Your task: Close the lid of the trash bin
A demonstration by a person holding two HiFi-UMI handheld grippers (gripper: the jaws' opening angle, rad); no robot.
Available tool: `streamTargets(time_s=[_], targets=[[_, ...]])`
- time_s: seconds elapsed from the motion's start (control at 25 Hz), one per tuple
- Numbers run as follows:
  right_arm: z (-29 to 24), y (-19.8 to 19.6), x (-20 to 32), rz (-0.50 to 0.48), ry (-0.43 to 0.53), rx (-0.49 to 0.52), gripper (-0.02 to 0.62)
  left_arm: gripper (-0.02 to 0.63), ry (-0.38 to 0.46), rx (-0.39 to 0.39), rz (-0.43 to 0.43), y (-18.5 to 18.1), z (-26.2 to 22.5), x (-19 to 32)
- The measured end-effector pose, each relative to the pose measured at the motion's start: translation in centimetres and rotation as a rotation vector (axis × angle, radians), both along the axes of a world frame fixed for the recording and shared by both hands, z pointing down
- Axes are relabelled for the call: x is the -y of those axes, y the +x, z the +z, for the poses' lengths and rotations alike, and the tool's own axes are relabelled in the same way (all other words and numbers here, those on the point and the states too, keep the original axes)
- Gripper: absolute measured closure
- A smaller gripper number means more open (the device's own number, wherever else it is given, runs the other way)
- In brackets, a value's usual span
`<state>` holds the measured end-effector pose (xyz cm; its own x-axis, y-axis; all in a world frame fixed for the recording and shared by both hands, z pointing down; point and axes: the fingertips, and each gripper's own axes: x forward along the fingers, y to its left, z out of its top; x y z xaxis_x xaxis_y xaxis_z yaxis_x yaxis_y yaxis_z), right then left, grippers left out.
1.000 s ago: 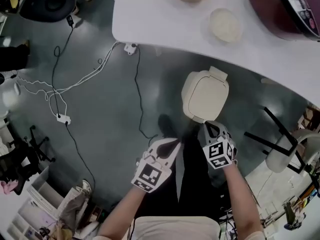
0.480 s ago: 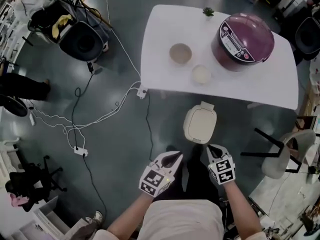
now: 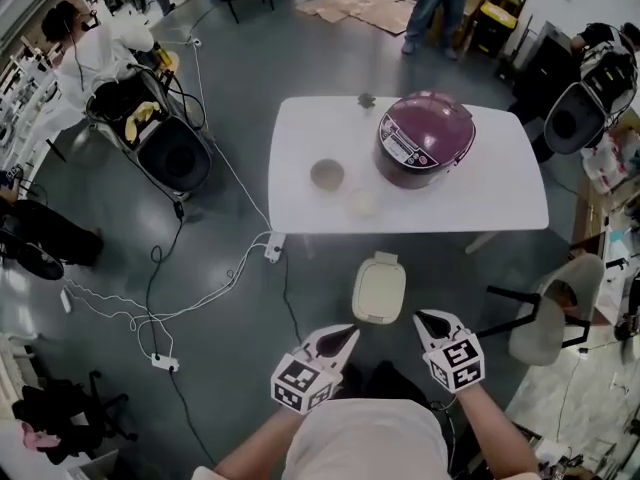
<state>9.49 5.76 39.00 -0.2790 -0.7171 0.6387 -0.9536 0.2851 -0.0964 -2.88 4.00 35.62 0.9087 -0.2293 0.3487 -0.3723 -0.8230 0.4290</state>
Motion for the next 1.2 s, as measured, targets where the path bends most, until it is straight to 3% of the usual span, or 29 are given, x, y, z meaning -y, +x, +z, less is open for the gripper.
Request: streamTargets(time_s=[0.24,0.44,0.88,1.2], targets=[[-6.9,2.2,-4.8,0.036,0.118,0.027,0.583,0.592,0.114,-0.006,-0.028,0.7,-4.4,-2.9],[-9.1,4.2,-10.0,0.047,0.188,0.027,0.583,0.592,0.184,-0.012,-0.097,1.5,-5.9,-6.1],[-10.4,5.9,-19.5,0.010,0.226,0.054,0.583,0.592,0.203,0.064,-0.155,0.2,-6.1,-14.4],[-10.4,5.6,-22.2,0.016,0.258,0.075,0.583,0.592,0.229,0.057,-0.211,-2.5,-7.1,-17.8]])
